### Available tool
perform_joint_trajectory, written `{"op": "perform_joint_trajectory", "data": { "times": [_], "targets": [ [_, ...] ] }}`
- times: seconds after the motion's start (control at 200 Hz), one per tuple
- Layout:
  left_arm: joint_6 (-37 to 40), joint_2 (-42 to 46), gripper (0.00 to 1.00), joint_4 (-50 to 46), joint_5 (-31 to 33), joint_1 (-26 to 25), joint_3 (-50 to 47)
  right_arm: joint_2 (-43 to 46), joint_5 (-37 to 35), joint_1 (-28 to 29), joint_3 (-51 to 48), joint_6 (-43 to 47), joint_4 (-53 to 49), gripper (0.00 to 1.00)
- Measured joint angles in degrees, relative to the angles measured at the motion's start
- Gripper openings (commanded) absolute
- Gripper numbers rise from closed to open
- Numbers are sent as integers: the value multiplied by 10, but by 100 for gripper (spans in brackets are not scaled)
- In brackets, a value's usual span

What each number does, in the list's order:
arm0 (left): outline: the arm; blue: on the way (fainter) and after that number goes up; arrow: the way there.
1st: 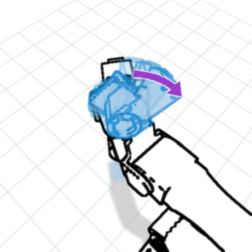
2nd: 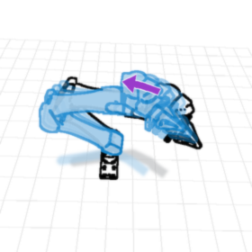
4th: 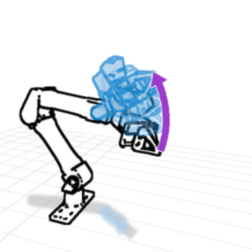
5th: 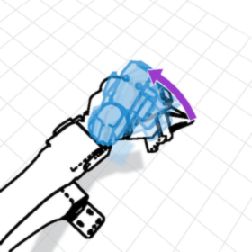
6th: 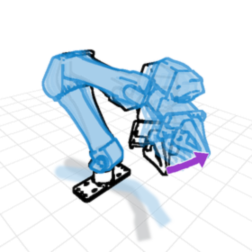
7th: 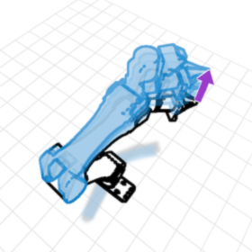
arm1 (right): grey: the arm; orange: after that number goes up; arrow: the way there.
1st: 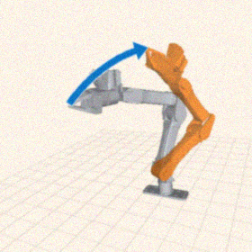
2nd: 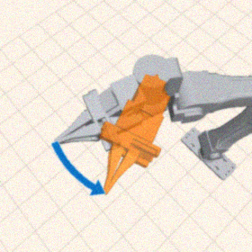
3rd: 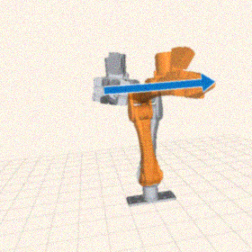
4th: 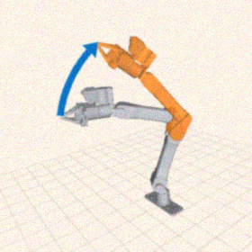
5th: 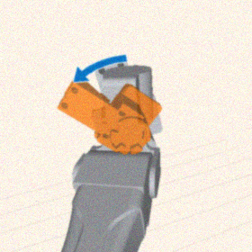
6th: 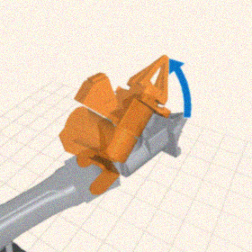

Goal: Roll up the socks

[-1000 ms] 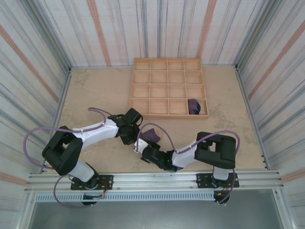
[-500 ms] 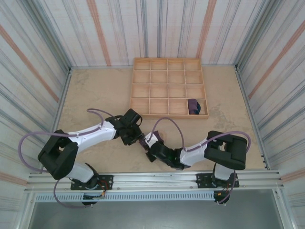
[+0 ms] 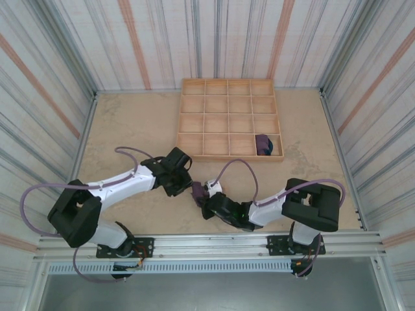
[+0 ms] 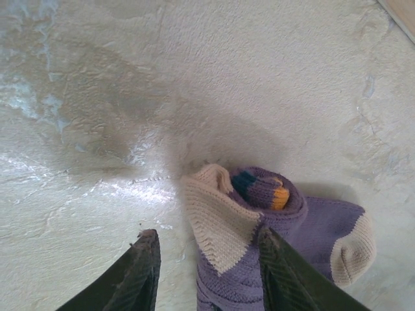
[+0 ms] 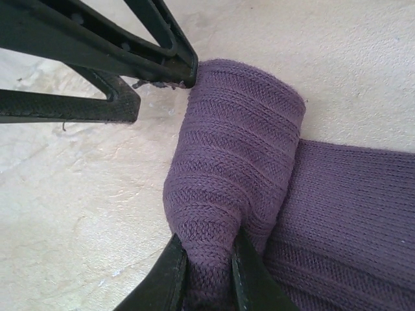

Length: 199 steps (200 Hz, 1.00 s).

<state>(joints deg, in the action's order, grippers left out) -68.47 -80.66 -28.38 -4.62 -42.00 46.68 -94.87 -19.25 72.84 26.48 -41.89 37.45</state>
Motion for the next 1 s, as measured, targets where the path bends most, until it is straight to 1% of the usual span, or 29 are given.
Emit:
{"op": "perform_joint_trajectory", "data": {
  "times": [0.125, 0.25, 0.421, 0.581, 0.676, 0.802, 0.997],
  "targets": [
    [34, 3, 47, -16, 1, 5, 7, -7, -3, 9, 5, -8, 2, 0],
    [82, 3, 48, -43, 0, 21, 42, -11, -6, 14, 7, -10, 4, 0],
    [144, 2, 48, -51, -8, 35, 78, -16, -23, 33, 16, -9, -1, 0],
    [204, -30, 47, -85, -18, 45, 124, -11, -29, 49, 7, -17, 3, 0],
    [225, -39, 47, -98, -18, 45, 147, -2, -15, 49, -8, -44, 13, 0],
    [233, -38, 46, -98, -21, 45, 145, 3, 15, 44, -31, -86, 43, 0],
    [232, -37, 45, -90, -34, 44, 122, -13, 77, 34, -81, -167, 151, 0]
  ]
}}
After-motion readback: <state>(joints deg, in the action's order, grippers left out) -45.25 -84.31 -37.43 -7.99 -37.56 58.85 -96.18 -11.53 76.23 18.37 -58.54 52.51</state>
